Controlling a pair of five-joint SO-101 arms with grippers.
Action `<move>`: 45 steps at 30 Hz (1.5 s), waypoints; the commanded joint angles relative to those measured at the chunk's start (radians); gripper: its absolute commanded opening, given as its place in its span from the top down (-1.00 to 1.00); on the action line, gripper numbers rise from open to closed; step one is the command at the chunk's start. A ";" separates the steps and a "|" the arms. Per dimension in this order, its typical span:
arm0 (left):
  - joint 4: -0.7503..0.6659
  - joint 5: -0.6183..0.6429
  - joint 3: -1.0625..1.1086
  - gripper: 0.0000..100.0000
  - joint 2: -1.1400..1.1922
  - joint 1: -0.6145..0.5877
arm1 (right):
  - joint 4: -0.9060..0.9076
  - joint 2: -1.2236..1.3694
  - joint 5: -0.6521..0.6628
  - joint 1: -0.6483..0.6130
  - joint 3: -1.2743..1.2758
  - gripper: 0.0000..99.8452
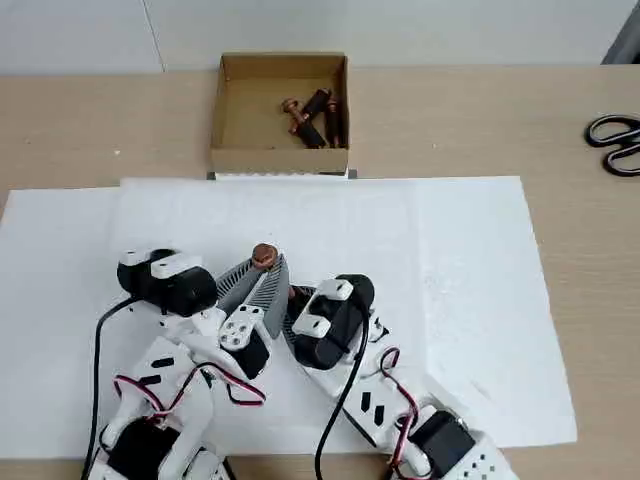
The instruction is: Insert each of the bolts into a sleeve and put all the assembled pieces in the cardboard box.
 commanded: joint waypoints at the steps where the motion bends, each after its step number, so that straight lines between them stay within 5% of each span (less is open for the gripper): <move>1: -0.023 -0.005 0.004 0.99 -0.011 0.000 | 0.001 -0.010 0.008 -0.004 -0.087 1.00; 9: 0.199 -0.006 0.016 0.99 -0.011 0.157 | -0.002 -0.010 0.009 -0.004 -0.115 1.00; 20: 0.298 -0.087 0.019 0.98 -0.011 0.160 | -0.002 -0.012 0.068 0.001 -0.123 1.00; 28: 0.321 -0.084 0.019 0.46 -0.008 0.117 | -0.002 -0.012 0.068 0.001 -0.117 1.00; 35: 0.305 -0.089 -0.041 0.46 -0.008 0.083 | -0.002 -0.012 0.066 0.001 -0.069 1.00; 45: 0.298 -0.305 -0.047 0.46 -0.009 -0.077 | -0.018 -0.012 0.069 0.001 -0.064 1.00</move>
